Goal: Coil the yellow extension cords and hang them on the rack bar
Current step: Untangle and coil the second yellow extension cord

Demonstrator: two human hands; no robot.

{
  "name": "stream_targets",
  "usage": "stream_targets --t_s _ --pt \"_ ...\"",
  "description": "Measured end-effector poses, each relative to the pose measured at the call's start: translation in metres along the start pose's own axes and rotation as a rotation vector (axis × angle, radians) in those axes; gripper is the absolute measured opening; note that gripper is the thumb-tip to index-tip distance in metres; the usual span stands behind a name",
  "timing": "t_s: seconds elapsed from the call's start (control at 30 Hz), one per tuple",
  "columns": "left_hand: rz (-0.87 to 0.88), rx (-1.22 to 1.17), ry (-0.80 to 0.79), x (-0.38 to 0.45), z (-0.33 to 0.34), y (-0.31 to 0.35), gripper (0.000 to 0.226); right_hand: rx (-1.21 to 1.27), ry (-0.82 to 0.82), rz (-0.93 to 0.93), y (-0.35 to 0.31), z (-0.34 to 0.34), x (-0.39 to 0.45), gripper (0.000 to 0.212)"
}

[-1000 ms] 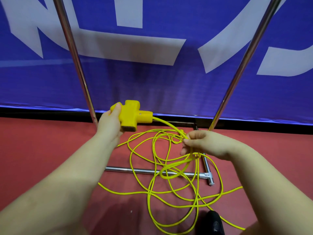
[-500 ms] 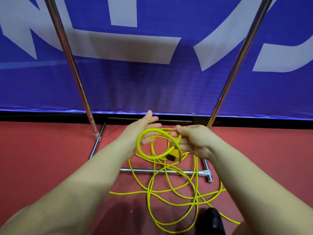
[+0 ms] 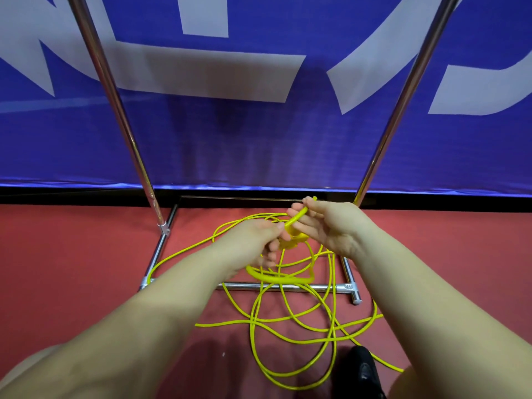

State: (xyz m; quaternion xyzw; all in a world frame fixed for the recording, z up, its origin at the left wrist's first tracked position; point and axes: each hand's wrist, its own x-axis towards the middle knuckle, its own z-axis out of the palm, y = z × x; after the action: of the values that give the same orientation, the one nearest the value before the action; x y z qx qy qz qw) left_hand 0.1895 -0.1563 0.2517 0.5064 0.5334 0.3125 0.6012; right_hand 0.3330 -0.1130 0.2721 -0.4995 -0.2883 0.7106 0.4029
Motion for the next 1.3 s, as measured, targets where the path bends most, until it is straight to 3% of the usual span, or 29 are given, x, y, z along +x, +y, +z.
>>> stream_targets --t_s 0.1,0.2,0.33,0.5,0.77,0.9,0.93,1.0,1.07,1.2,1.3 --pt "0.058 -0.104 0.170 0.006 -0.009 -0.003 0.029 -0.409 -0.103 -0.050 0.011 0.004 0.002 0.028" --pt "0.013 -0.280 0.289 0.009 -0.023 -0.002 0.027 -0.740 -0.296 0.024 0.025 0.008 -0.001 0.048" --pt "-0.089 -0.664 0.260 0.010 -0.040 0.001 0.025 -0.942 -0.531 0.038 0.039 0.013 -0.011 0.044" --pt "-0.080 -0.754 0.375 0.013 -0.059 0.000 0.017 -0.870 -0.504 0.034 0.031 0.004 -0.006 0.043" --pt "-0.005 -0.700 0.580 0.022 -0.082 -0.012 0.014 -1.360 -0.497 0.077 0.015 -0.023 -0.010 0.025" --pt "0.002 -0.705 0.586 0.026 -0.089 -0.017 0.008 -1.100 -0.526 0.080 0.011 -0.028 -0.012 0.012" --pt "-0.012 -0.714 0.545 0.027 -0.091 -0.018 0.017 -1.025 -0.510 0.060 0.011 -0.026 -0.013 0.011" --pt "-0.122 -0.633 0.394 0.028 -0.092 -0.020 0.040 -0.895 -0.443 0.016 0.015 -0.023 -0.012 0.010" --pt "-0.293 -0.374 0.212 0.025 -0.085 -0.023 0.050 -0.726 -0.355 0.036 0.020 -0.018 -0.008 0.011" --pt "-0.399 -0.045 -0.057 0.018 -0.046 -0.032 0.037 -0.263 -0.166 0.168 0.023 -0.011 0.001 0.017" --pt "-0.368 -0.013 -0.192 0.017 -0.016 -0.036 0.029 0.084 -0.109 0.182 0.018 -0.005 0.006 0.019"
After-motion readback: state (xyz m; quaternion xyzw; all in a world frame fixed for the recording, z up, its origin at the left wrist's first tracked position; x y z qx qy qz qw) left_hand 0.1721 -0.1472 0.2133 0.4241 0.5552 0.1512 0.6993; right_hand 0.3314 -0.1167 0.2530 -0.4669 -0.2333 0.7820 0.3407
